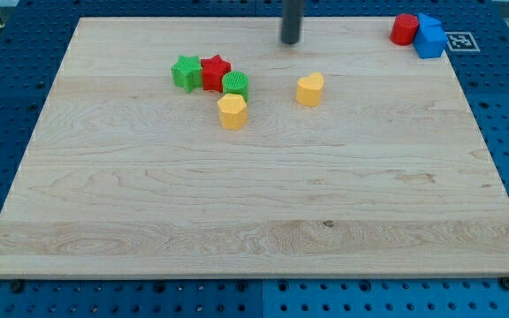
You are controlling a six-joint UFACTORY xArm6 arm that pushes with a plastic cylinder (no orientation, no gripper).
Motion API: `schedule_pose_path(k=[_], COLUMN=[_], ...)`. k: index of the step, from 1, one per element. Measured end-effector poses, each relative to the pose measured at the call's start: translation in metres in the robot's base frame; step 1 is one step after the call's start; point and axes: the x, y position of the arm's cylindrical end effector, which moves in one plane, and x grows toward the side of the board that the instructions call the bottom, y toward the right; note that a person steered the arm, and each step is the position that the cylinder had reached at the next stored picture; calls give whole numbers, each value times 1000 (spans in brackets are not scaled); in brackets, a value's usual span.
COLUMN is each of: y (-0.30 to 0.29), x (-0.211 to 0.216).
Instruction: Push the red star into the group of blocks
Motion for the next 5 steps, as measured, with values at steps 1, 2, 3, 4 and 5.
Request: schedule_pose_path(k=[1,2,3,4,5], y=[-48,-77,-81,-106,-135], x=[16,46,81,83,101])
